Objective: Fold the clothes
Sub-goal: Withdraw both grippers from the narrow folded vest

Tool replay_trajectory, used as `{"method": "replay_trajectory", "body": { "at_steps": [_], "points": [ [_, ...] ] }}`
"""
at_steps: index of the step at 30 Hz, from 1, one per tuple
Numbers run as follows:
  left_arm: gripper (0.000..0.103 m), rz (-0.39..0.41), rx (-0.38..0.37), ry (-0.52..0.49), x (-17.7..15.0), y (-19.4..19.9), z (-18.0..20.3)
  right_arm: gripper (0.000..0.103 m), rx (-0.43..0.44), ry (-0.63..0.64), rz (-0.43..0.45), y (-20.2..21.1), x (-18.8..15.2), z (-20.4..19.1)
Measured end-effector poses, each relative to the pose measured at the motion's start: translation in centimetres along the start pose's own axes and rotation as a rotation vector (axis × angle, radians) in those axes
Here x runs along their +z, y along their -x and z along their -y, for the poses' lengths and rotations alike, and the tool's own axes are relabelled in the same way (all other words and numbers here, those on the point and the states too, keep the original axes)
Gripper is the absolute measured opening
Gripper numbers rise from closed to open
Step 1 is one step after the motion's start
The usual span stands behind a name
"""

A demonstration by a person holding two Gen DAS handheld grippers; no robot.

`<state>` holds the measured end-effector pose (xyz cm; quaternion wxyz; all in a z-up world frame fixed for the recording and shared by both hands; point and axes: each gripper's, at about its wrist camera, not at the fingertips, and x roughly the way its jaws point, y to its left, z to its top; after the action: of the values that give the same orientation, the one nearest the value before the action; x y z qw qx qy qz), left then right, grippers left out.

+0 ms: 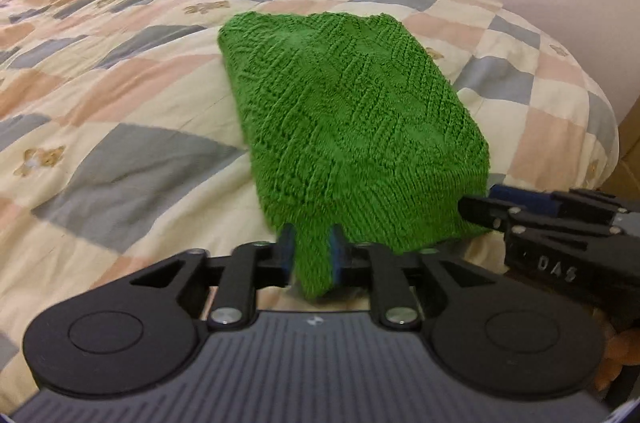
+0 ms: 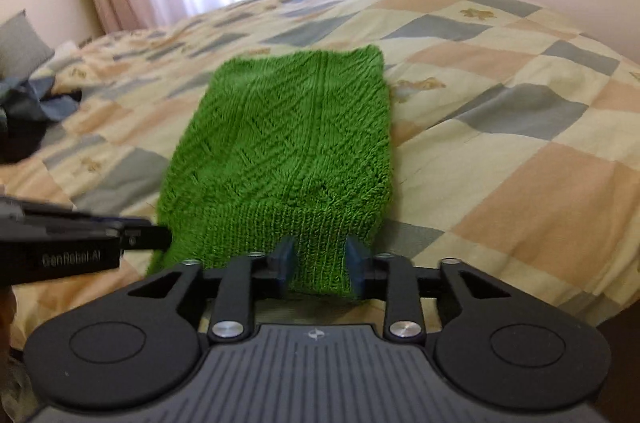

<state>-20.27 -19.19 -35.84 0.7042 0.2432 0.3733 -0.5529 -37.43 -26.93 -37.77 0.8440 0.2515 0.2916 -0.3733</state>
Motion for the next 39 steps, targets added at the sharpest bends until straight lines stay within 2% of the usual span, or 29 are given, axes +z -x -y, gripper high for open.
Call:
{"method": "replay_trajectory", "body": {
  "at_steps": [2,4,6,12,14,20,39],
  "points": [
    [0.031,-0.003,-0.003,0.018,-0.6,1.0,-0.1,0.050,0.001,-0.019,0.009,1.1,-0.2,-0.1],
    [0.034,-0.005,0.000,0.022,-1.0,1.8,0.0,0.058,0.001,-0.028,-0.002,1.7,-0.2,-0.3],
    [0.038,0.002,0.010,0.020,-1.4,2.7,0.1,0.059,-0.003,-0.026,-0.003,2.4,-0.3,-0.7],
    [0.051,0.041,0.021,0.017,-2.1,5.2,0.3,0.077,-0.033,-0.036,0.002,4.4,-0.5,-1.4],
    [0.058,0.052,0.024,0.016,-2.4,6.0,0.4,0.085,-0.043,-0.036,0.000,5.0,-0.5,-1.7],
    [0.065,0.070,0.030,0.016,-3.4,7.6,0.7,0.098,-0.058,-0.044,0.024,7.1,-0.8,-2.2],
    [0.073,0.117,-0.002,0.024,-6.9,11.0,-0.3,0.101,-0.134,-0.020,0.054,11.2,-2.5,-5.3]
  ]
}}
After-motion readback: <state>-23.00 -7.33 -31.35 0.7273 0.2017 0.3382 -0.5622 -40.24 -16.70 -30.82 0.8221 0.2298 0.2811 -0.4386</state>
